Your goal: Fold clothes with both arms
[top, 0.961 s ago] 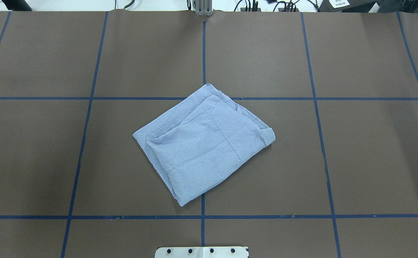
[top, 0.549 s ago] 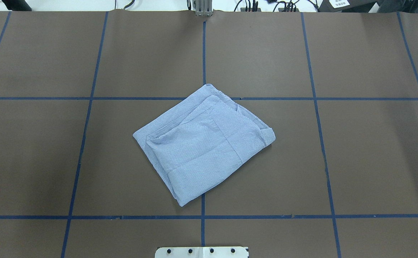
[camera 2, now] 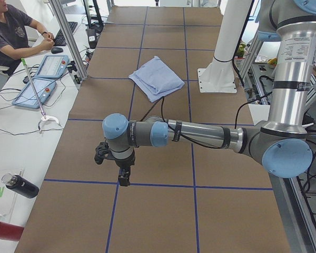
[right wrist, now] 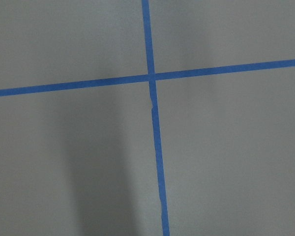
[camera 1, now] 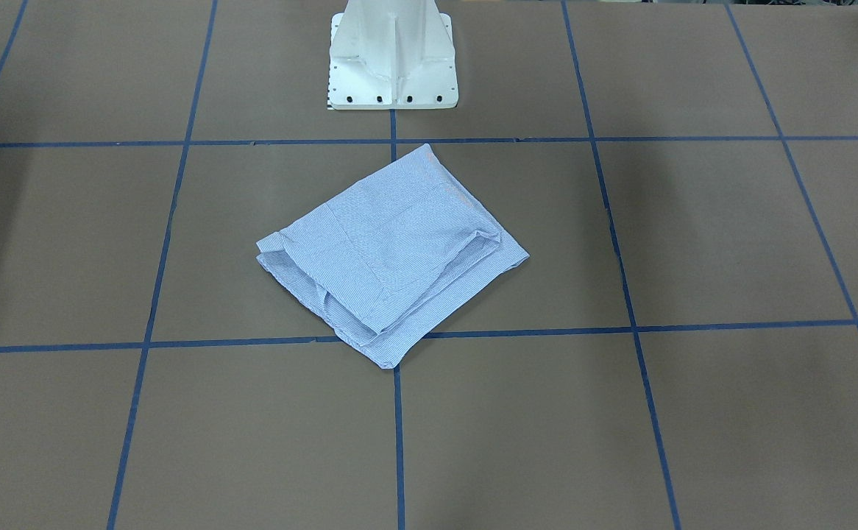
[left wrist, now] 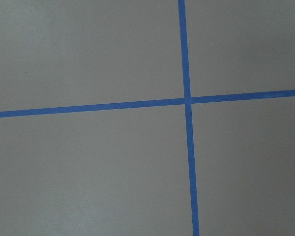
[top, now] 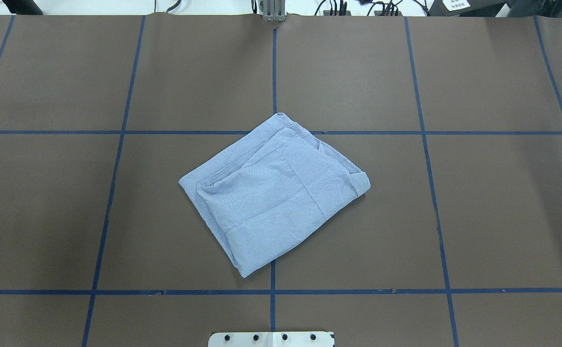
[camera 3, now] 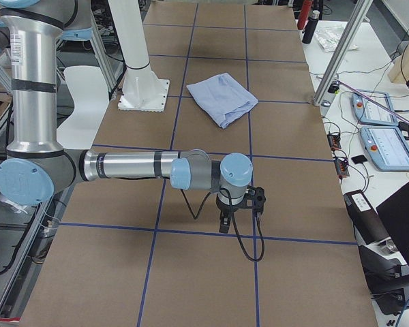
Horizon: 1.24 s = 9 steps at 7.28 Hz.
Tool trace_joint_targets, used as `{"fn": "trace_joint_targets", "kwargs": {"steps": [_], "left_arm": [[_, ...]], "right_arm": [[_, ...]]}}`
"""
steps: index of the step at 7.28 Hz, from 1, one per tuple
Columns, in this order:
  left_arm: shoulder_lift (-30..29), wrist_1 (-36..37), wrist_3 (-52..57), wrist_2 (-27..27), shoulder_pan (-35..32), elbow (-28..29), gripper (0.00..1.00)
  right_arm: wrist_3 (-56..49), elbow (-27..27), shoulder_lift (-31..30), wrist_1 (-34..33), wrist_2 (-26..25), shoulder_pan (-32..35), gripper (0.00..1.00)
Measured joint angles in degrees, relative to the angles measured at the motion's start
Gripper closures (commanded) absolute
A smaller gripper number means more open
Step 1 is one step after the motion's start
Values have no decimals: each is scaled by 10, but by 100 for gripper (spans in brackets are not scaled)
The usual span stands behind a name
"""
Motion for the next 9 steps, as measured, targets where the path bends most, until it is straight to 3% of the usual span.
{"fn": "trace_joint_targets", "kwargs": {"steps": [9], "left_arm": [[0,-8,2,0,0,7,1]], "right_arm": [[0,0,3,0,0,0,0]]}}
